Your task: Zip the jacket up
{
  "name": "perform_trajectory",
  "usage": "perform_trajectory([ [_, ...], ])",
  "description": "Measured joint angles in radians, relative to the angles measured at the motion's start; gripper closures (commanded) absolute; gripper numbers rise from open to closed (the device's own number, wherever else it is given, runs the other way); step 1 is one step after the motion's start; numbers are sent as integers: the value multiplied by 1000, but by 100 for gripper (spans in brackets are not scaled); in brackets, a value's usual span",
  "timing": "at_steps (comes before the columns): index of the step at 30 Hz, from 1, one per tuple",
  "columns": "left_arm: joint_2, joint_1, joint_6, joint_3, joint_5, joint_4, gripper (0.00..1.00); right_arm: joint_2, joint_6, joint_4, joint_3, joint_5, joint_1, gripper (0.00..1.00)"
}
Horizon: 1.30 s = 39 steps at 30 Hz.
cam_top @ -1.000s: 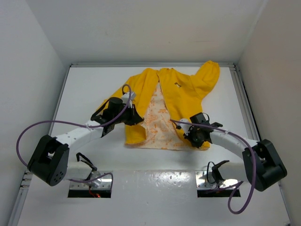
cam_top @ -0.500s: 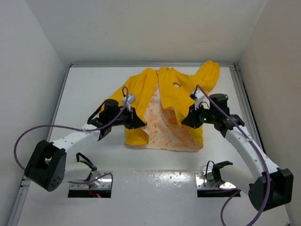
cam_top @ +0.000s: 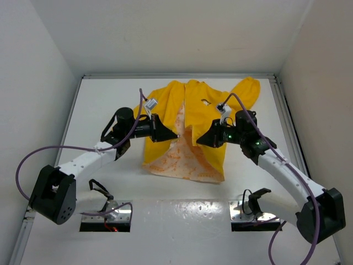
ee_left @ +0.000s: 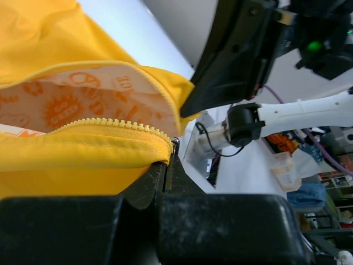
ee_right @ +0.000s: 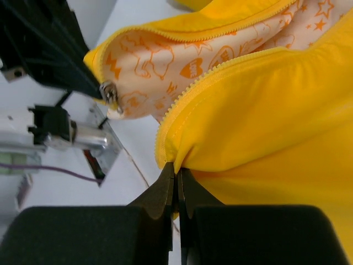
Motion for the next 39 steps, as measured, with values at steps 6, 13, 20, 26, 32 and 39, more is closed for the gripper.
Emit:
perform_trajectory([
  [6, 0, 0, -70, -2, 18, 64, 100, 22, 187, 100, -4, 82, 29, 100],
  [13, -11, 0, -121, -55, 18, 116, 100, 41, 308, 181, -4, 140, 67, 100],
  [20, 13, 15, -232, -78, 72, 235, 100, 58, 327, 261, -4, 137, 96, 100],
  [26, 43, 48, -385, -117, 101, 400, 100, 71, 333, 309, -4, 134, 103, 100],
  [32, 45, 59, -462, -145, 104, 457, 100, 71, 341, 312, -3, 136, 106, 100],
  [39, 45, 59, -483, -145, 99, 479, 100, 73, 370, 318, 15, 141, 109, 100],
])
